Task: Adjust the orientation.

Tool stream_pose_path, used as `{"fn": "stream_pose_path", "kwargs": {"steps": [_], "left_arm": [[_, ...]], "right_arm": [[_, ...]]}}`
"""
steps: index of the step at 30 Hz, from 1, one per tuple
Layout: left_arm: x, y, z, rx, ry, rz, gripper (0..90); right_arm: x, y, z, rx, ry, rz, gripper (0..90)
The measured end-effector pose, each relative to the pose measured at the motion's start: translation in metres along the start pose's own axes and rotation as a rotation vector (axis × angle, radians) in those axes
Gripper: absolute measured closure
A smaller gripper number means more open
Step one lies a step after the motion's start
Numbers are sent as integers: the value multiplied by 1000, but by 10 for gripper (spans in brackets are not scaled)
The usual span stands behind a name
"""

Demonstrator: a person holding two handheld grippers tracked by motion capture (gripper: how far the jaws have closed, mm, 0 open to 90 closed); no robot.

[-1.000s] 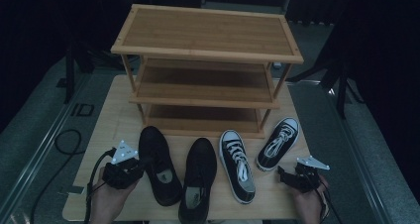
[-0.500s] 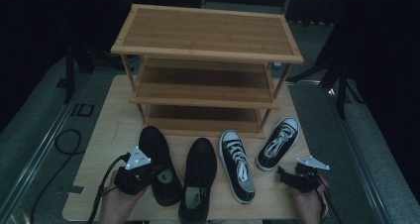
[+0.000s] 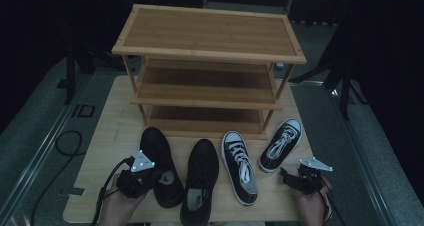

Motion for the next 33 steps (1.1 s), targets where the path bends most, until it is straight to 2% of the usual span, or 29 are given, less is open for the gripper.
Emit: {"fn": "stream_pose_path", "kwargs": {"steps": [4,10,13,17,20,23,26,33], "left_arm": [[-2,2,-1,4,-12,-18,900],[-6,10,-7,43,-20,-35,900],[-7,14,-12,57,-7,-30,900],[-11,21,-21,96,5,-31,900],[-15,27,-27,103,25,-30,900],[-14,29,-25,74,31,-6,900],[-7,33,-23,44,52,49,897],[5,35,-27,95,46,77,758]], "right_arm": [[0,0,0,0,0,0,190],[0,0,0,0,0,0,190],[0,0,0,0,0,0,191],[0,0,0,0,0,0,191],[0,0,0,0,0,0,191],[0,0,0,0,0,0,190],[0,0,0,0,0,0,191],[0,0,0,0,0,0,190]]}}
Point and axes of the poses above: each handheld gripper's, and its own axes: y roughly backward along the jaws, x roughly out of its top, z roughly to its right, the point moved 8 cm from there along -y, roughly forward along the jaws, and after that the axes turned 9 degrees about z, right-handed, at the moved point
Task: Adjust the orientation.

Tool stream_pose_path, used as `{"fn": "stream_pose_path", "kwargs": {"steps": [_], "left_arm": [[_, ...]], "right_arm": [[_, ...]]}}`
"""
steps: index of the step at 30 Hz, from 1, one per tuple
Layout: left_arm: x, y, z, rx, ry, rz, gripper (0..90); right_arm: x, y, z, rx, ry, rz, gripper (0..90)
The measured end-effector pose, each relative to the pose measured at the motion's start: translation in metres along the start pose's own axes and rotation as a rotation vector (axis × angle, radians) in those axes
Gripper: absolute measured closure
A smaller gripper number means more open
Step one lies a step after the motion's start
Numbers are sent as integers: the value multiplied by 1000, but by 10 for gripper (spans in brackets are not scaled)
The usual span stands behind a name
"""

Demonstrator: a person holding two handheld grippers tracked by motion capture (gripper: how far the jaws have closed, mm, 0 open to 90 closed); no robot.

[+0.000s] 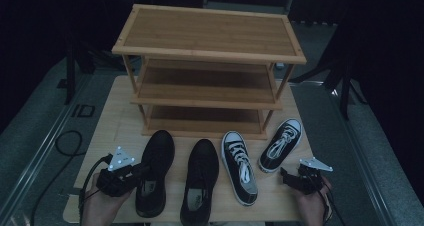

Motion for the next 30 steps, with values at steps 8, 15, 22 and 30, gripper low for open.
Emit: {"fn": "stream_pose_path", "kwargs": {"steps": [8,15,22,30], "left_arm": [[-2,-10,-6,87,-11,-47,681],[-11,-21,-12,90,45,-105,694],[-14,-25,-13,48,77,-102,770],[-13,-27,-12,35,69,-148,847]], "right_arm": [[0,0,0,0,0,0,190],[0,0,0,0,0,0,190],[0,0,0,0,0,0,190],[0,0,0,0,0,0,190]]}}
Point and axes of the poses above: each handheld gripper's, and its own axes: y roughly backward along the jaws, x roughly out of its top, z roughly to its right, the point moved 8 cm from there along -y, roughly forward along the jaws, and after that the axes turned 9 degrees about z, right-handed, at the moved point
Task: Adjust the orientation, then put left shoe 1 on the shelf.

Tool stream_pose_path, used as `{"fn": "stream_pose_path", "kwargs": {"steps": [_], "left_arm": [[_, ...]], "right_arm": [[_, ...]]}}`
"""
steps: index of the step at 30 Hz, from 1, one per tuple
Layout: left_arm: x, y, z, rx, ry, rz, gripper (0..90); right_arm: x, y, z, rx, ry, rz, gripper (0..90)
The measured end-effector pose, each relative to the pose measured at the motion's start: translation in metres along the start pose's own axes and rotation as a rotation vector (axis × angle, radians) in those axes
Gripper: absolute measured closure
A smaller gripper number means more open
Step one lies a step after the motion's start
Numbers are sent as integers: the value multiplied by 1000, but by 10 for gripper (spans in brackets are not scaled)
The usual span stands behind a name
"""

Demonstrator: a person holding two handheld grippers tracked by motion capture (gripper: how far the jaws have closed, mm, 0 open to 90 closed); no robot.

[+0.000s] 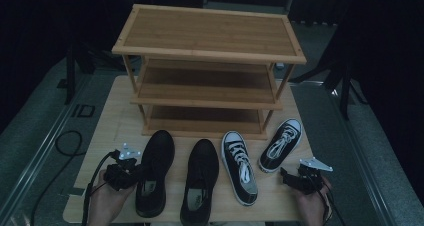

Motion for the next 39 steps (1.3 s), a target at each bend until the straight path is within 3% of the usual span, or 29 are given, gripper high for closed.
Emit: {"fn": "stream_pose_path", "kwargs": {"steps": [6,27,39], "left_arm": [[2,-1,-1,5,11,15,870],[20,-8,3,-40,82,83,876],[44,-6,5,-43,86,126,875]], "right_arm": [[0,0,0,0,0,0,190],[0,0,0,0,0,0,190],[0,0,0,0,0,0,190]]}}
Point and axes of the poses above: each handheld gripper's, and its own axes: y roughly backward along the jaws, x roughly out of its top, z roughly to its right, the point moved 8 cm from there along -y, roughly forward along the jaws, and after that the axes turned 9 degrees about z, right-handed, at the moved point
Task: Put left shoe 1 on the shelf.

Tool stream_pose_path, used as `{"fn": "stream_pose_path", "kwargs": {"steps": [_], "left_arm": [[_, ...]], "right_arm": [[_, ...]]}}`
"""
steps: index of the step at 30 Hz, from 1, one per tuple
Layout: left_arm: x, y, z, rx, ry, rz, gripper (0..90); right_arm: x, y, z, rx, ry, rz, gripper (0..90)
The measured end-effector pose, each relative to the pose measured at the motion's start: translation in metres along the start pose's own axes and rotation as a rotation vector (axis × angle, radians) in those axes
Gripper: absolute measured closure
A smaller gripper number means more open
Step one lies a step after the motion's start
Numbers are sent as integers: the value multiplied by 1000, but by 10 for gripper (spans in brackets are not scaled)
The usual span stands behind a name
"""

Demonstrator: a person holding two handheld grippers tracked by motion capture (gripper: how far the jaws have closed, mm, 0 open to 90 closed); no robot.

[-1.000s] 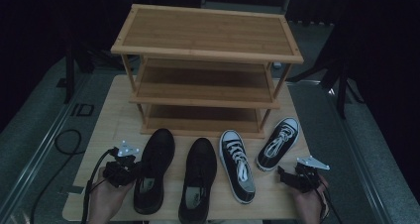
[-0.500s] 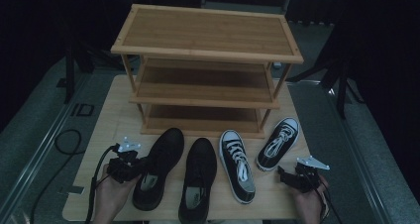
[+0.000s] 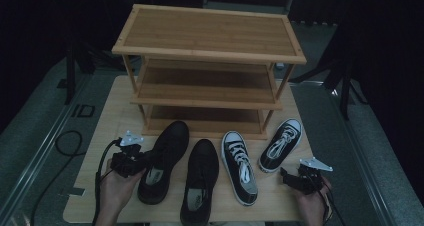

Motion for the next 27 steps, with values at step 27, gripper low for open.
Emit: {"fn": "stream_pose_path", "kwargs": {"steps": [27], "left_arm": [[38,-61,-14,136,97,58,874]], "right_arm": [[0,0,0,0,1,1,190]]}}
Point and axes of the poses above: each handheld gripper's, and its own axes: y roughly backward along the jaws, x roughly out of its top, z roughly to its right, the point moved 8 cm from there along -y, roughly forward along the jaws, and after that the axes turned 9 degrees about z, right-handed, at the moved point
